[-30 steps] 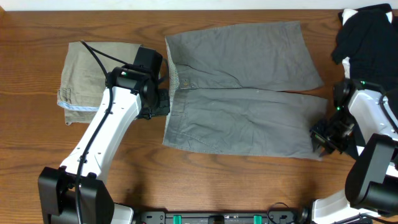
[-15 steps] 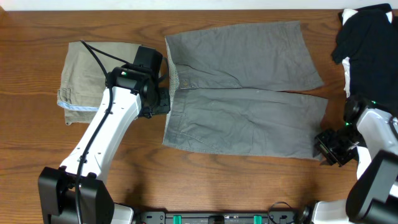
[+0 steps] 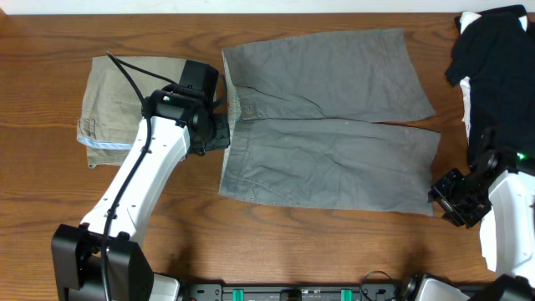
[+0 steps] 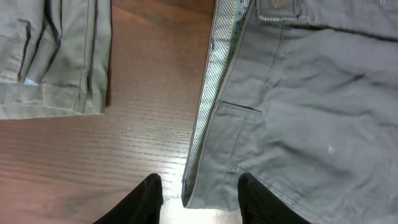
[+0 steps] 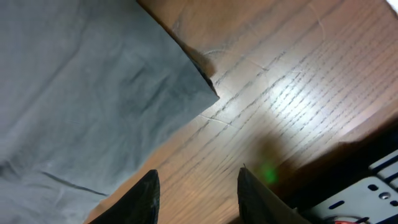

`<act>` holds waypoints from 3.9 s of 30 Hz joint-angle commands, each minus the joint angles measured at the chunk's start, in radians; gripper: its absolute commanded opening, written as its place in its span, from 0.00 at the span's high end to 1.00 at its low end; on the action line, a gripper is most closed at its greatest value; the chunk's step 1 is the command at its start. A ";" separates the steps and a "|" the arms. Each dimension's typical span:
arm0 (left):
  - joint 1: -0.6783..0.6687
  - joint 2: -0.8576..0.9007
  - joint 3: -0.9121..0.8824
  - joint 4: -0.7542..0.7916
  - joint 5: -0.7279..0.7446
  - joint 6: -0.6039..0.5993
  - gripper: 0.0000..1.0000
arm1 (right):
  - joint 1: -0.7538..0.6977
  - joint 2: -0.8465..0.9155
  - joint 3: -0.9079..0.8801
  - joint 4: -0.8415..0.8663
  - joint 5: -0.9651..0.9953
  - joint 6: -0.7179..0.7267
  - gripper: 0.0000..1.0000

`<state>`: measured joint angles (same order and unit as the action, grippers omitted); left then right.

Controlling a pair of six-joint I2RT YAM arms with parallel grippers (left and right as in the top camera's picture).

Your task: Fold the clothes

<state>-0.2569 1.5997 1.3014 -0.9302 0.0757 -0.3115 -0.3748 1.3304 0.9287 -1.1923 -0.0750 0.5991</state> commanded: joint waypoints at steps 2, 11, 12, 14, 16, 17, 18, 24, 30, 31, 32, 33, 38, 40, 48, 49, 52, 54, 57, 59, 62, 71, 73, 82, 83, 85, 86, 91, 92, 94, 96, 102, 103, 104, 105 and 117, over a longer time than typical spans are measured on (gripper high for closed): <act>0.002 0.002 0.004 0.005 0.003 -0.009 0.58 | -0.004 -0.018 -0.034 0.015 0.054 0.135 0.60; 0.002 0.002 0.004 0.007 0.002 -0.009 0.58 | -0.004 -0.018 -0.131 0.150 0.045 0.142 0.26; 0.002 0.002 0.004 0.008 0.003 -0.009 0.58 | -0.004 -0.018 -0.137 0.154 0.040 0.142 0.26; 0.002 0.002 0.004 0.012 0.002 -0.009 0.58 | -0.004 -0.018 -0.146 0.153 0.040 0.157 0.26; 0.002 0.002 0.004 0.023 0.002 -0.010 0.58 | -0.004 -0.018 -0.161 0.153 0.040 0.171 0.28; 0.002 0.002 0.004 0.029 0.003 -0.010 0.58 | -0.004 -0.018 -0.171 0.154 0.040 0.182 0.29; 0.002 0.002 0.004 0.035 0.002 -0.021 0.58 | -0.004 -0.018 -0.180 0.158 0.040 0.196 0.29; 0.002 0.002 0.003 0.063 0.003 -0.035 0.58 | -0.004 -0.018 -0.227 0.178 0.041 0.262 0.31; 0.002 0.002 0.003 0.070 0.003 -0.035 0.58 | -0.004 -0.018 -0.256 0.239 0.067 0.312 0.29; 0.002 0.002 0.003 0.072 0.003 -0.035 0.58 | -0.004 -0.018 -0.268 0.266 0.055 0.315 0.30; 0.002 0.002 0.003 0.072 0.003 -0.035 0.58 | -0.004 -0.018 -0.280 0.295 0.039 0.314 0.30; 0.002 0.002 0.003 0.072 0.003 -0.035 0.58 | -0.004 -0.018 -0.292 0.324 0.027 0.314 0.29; 0.002 0.002 0.003 0.072 0.003 -0.035 0.58 | -0.004 -0.018 -0.335 0.409 -0.016 0.321 0.31; 0.002 0.002 0.003 0.074 0.003 -0.035 0.58 | -0.004 -0.018 -0.343 0.431 -0.015 0.321 0.31; 0.002 0.002 0.002 0.080 0.003 -0.035 0.58 | -0.004 -0.018 -0.354 0.489 -0.011 0.321 0.35; 0.002 0.002 0.002 0.080 0.003 -0.035 0.58 | -0.004 -0.017 -0.354 0.499 -0.011 0.321 0.34; 0.002 0.002 0.002 0.080 0.003 -0.035 0.58 | -0.004 -0.017 -0.354 0.509 -0.012 0.321 0.34; 0.002 0.002 0.002 0.080 0.003 -0.035 0.58 | -0.003 -0.016 -0.354 0.508 -0.012 0.321 0.35; 0.002 0.002 0.002 0.080 0.003 -0.035 0.58 | -0.003 -0.016 -0.355 0.508 -0.012 0.336 0.36; 0.002 0.002 0.002 0.080 0.003 -0.035 0.58 | -0.003 -0.016 -0.355 0.504 -0.012 0.347 0.37; 0.002 0.002 0.002 0.080 0.003 -0.035 0.58 | -0.003 -0.016 -0.356 0.505 -0.011 0.348 0.40; 0.002 0.002 -0.002 0.080 0.003 -0.035 0.58 | -0.003 -0.015 -0.369 0.509 -0.012 0.386 0.46; 0.002 0.002 -0.002 0.080 0.003 -0.035 0.58 | -0.003 -0.015 -0.378 0.512 -0.012 0.405 0.44; 0.002 0.002 -0.003 0.080 0.002 -0.035 0.58 | -0.004 -0.015 -0.420 0.583 -0.012 0.418 0.63; 0.002 0.002 -0.003 0.080 0.003 -0.035 0.58 | -0.004 -0.015 -0.420 0.584 -0.012 0.418 0.68; 0.002 0.002 -0.003 0.080 0.003 -0.035 0.58 | -0.004 -0.015 -0.420 0.584 -0.012 0.418 0.79; 0.002 0.002 -0.003 0.080 0.002 -0.035 0.58 | -0.004 -0.015 -0.420 0.583 -0.012 0.418 0.87; 0.003 0.002 -0.003 0.077 0.003 -0.042 0.58 | -0.004 -0.015 -0.420 0.584 -0.012 0.418 0.99; 0.003 0.002 -0.003 0.072 0.003 -0.058 0.58 | -0.004 -0.015 -0.420 0.583 -0.012 0.418 0.99; 0.003 0.002 -0.005 0.052 0.003 -0.126 0.58 | -0.004 -0.015 -0.420 0.584 -0.012 0.418 0.99; 0.003 0.002 -0.017 0.049 0.003 -0.168 0.58 | -0.004 -0.015 -0.420 0.584 -0.012 0.418 0.99; 0.003 0.002 -0.109 0.052 0.018 -0.322 0.58 | -0.004 -0.015 -0.420 0.587 -0.012 0.417 0.99; 0.003 0.002 -0.130 0.054 0.034 -0.345 0.58 | -0.004 -0.015 -0.420 0.587 -0.011 0.417 0.99; 0.003 0.002 -0.147 0.055 0.050 -0.358 0.58 | -0.004 -0.015 -0.420 0.589 -0.011 0.417 0.99; 0.003 0.002 -0.166 0.058 0.072 -0.367 0.58 | -0.004 -0.015 -0.420 0.591 -0.011 0.417 0.99; 0.002 0.002 -0.301 0.107 0.167 -0.367 0.57 | -0.003 -0.015 -0.420 0.591 -0.012 0.417 0.97</act>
<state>-0.2569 1.5997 1.0210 -0.8333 0.1989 -0.6609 -0.3748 1.3136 0.5198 -0.6041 -0.0917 1.0142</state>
